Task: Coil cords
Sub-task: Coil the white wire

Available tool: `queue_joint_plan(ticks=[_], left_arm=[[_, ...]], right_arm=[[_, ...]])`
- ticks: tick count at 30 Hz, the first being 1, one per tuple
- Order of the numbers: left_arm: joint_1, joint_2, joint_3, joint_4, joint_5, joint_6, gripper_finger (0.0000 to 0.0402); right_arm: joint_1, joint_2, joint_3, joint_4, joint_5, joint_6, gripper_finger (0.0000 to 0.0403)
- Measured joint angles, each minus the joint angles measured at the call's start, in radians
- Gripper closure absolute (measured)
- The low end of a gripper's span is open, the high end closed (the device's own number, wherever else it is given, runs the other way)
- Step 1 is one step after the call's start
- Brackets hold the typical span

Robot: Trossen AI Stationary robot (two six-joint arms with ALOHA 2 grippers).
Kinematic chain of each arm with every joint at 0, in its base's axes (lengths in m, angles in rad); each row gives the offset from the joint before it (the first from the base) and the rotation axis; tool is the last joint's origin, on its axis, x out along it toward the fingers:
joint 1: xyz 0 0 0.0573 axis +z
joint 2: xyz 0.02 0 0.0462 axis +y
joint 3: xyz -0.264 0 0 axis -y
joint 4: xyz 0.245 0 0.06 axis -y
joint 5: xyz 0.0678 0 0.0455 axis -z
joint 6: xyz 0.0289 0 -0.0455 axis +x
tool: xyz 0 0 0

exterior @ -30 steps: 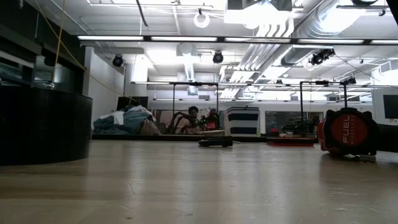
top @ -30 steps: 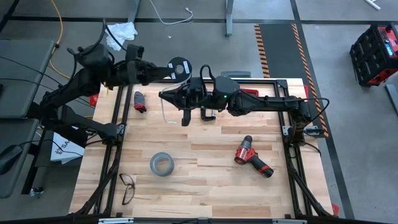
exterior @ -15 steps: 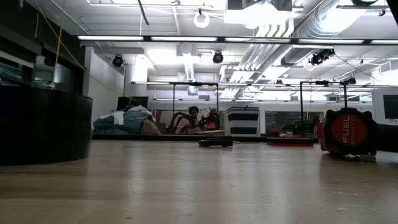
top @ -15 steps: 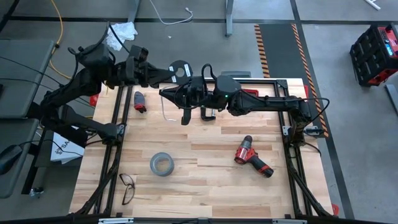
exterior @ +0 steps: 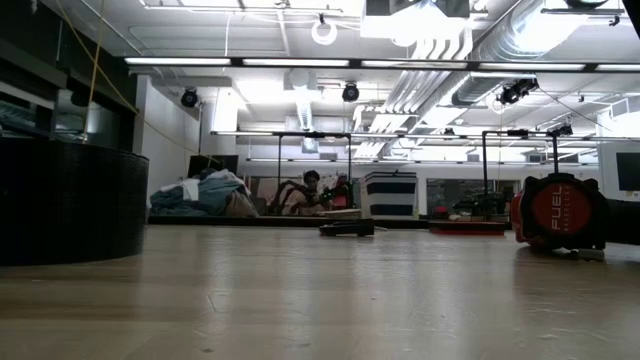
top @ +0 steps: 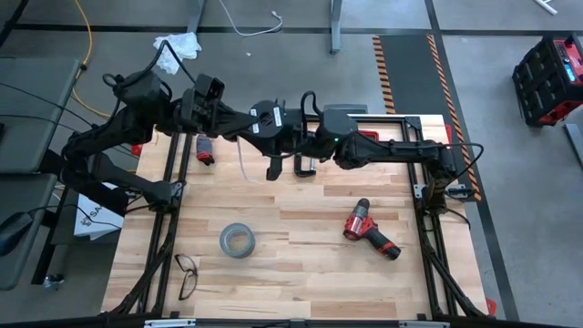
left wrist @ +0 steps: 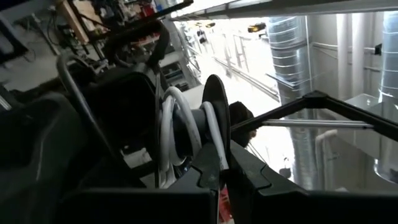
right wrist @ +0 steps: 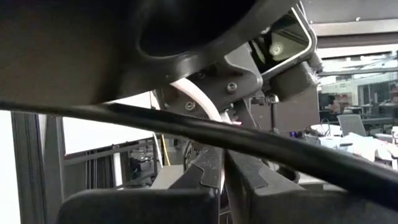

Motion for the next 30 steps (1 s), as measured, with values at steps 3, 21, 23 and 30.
queue_joint_plan(ticks=[3,21,23,30], left_arm=[[-0.01,0.0,0.0,0.0,0.032,-0.024,0.0397],[-0.043,-0.069,0.0,-0.212,0.089,-0.011,0.0397],[-0.043,-0.081,0.0,-0.256,0.087,0.005,0.0397],[-0.043,-0.117,0.002,-0.429,0.056,0.132,0.0397]], right_arm=[[0.0,0.001,-0.001,0.021,0.0,-0.014,0.0403],[-0.031,0.003,-0.003,0.021,-0.004,-0.041,0.0403],[-0.039,0.003,-0.003,0.02,-0.014,-0.04,0.0403],[-0.06,0.003,-0.004,-0.03,-0.031,-0.042,0.0403]])
